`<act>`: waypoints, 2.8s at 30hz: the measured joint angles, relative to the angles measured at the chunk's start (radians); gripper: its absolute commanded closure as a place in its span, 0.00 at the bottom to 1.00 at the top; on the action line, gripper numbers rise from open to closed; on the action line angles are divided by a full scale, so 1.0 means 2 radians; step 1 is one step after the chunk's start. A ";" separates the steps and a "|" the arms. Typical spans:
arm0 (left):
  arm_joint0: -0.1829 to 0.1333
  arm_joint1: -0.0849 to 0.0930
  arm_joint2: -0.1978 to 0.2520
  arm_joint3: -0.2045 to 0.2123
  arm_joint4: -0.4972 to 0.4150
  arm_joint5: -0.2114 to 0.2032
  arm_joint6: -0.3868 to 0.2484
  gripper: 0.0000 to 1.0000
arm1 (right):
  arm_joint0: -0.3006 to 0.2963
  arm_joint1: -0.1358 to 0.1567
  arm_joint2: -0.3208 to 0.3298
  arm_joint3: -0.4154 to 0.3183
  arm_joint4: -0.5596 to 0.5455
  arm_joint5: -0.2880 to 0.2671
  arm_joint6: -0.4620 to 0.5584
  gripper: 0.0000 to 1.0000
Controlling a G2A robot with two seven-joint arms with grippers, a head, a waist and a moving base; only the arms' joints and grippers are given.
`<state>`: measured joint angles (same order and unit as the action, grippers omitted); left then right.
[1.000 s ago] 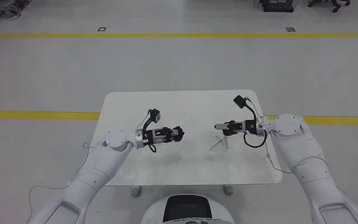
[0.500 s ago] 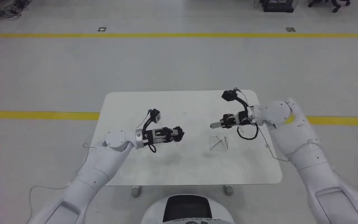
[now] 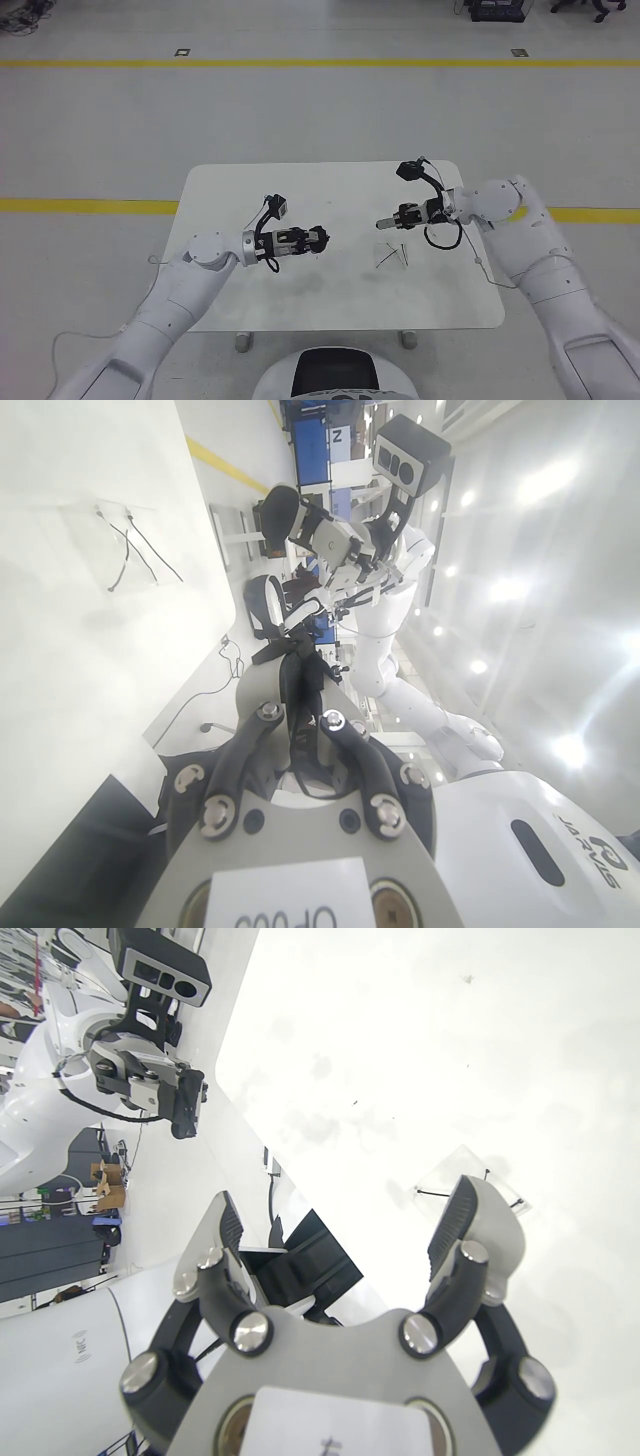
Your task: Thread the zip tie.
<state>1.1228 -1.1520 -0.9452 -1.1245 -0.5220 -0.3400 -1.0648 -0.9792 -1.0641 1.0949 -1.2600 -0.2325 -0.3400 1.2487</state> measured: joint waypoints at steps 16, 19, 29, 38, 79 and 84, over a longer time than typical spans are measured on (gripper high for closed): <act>0.000 0.000 0.000 0.000 0.000 0.000 0.000 1.00 | 0.129 -0.017 -0.198 0.026 -0.186 0.000 -0.011 0.00; 0.000 0.000 0.000 0.000 0.000 0.000 0.000 1.00 | 0.154 -0.023 -0.250 0.052 -0.175 0.000 -0.024 0.00; 0.000 0.000 0.000 0.000 0.000 0.000 0.000 1.00 | 0.191 -0.028 -0.368 0.085 -0.137 0.000 -0.064 0.00; 0.000 0.000 0.000 0.000 0.000 0.000 0.000 1.00 | 0.181 -0.026 -0.363 0.076 -0.127 0.000 -0.085 0.00; 0.000 0.000 0.000 0.000 0.000 0.000 0.000 1.00 | 0.169 -0.021 -0.462 0.137 -0.188 0.000 -0.185 0.62; 0.000 0.000 0.000 0.000 0.000 0.000 0.000 1.00 | 0.167 -0.029 -0.462 0.150 -0.205 0.000 -0.203 0.64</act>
<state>1.1228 -1.1520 -0.9452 -1.1245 -0.5220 -0.3400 -1.0648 -0.6459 -1.1231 0.1700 -0.9608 -0.6424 -0.3400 0.8423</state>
